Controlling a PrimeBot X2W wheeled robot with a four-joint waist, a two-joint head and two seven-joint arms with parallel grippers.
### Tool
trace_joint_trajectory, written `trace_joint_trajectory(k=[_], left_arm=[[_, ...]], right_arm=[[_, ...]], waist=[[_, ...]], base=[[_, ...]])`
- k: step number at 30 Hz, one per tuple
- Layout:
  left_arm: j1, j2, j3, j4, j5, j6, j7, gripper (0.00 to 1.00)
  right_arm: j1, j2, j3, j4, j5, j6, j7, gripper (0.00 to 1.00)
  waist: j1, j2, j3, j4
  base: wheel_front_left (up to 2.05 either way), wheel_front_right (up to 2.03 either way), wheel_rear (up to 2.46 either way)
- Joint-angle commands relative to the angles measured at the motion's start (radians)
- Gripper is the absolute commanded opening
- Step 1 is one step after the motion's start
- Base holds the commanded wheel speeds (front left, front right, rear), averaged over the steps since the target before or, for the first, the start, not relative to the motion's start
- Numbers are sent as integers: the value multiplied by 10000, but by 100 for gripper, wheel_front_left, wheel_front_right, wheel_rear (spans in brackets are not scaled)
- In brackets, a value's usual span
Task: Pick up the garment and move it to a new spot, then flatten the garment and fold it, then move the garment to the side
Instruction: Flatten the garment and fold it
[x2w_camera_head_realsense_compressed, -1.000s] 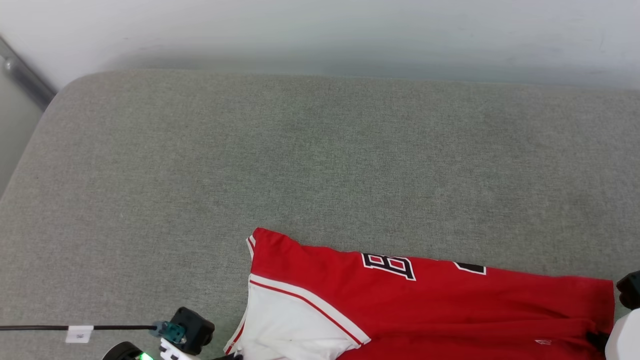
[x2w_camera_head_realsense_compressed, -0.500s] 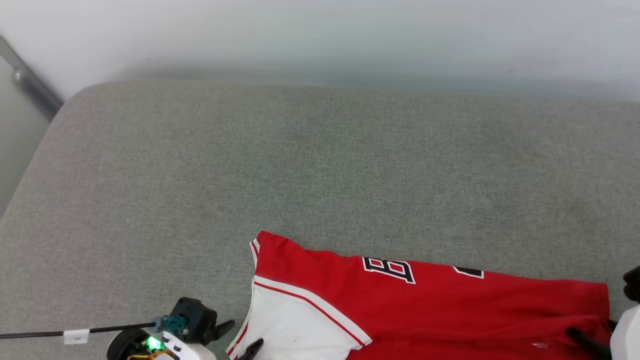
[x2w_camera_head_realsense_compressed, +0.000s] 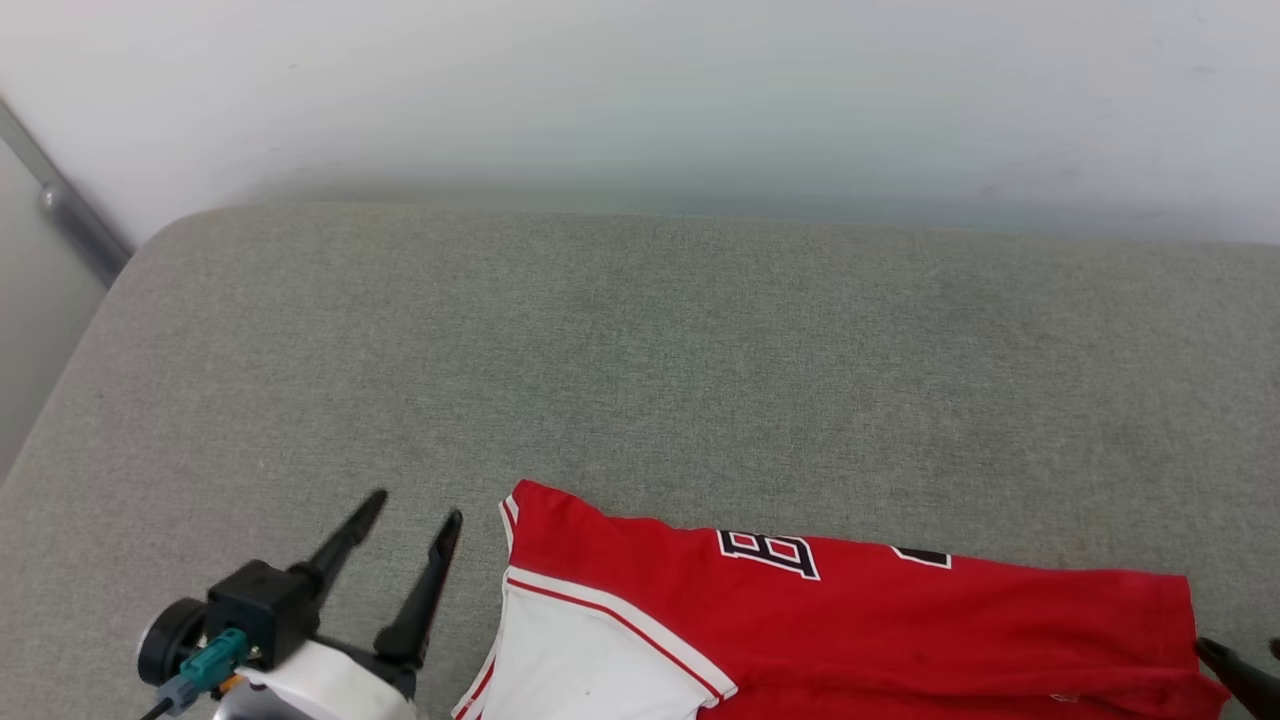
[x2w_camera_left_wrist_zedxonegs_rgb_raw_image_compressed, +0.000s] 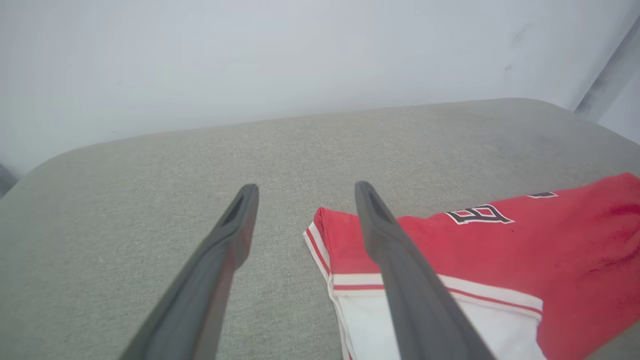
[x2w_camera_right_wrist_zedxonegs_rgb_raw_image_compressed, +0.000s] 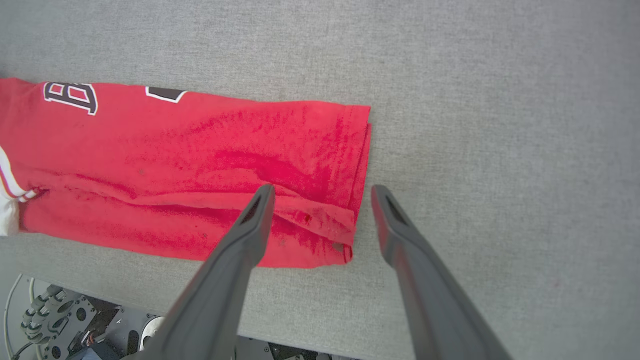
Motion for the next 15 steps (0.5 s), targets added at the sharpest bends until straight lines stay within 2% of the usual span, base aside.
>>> trace_joint_trajectory(k=[1, 3, 6, 10, 11, 15], left_arm=[[79, -268, 384, 15, 292, 280, -408, 100], [203, -478, 776, -31, 726, 433, -568, 100], [358, -1042, 1684, -451, 1601, 403, -615, 100], [756, -1844, 2853, -908, 2624, -69, -612, 100], [756, -1844, 2853, -908, 2624, -69, -612, 100], [875, -2570, 3577, -1010, 3520, -681, -612, 100]], right_arm=[[158, 489, -464, -46, -457, -5, 150, 100], [216, 965, -758, -80, -965, -3, 278, 100], [15, 1834, -1275, 106, -1427, -3, 164, 100], [-415, 2811, -1871, 548, -1726, -2, -186, 100], [-415, 2811, -1871, 548, -1726, -2, -186, 100], [-735, 3404, -2266, 1205, -1923, -3, -436, 100]], waist=[[0, 0, -2, -5], [0, 0, 19, 7], [0, 0, 85, 39], [0, 0, 296, 116], [0, 0, 296, 116], [0, 0, 507, 189]], base=[[0, 0, 0], [0, 0, 0], [0, 0, 0], [0, 0, 0], [0, 0, 0], [0, 0, 0]])
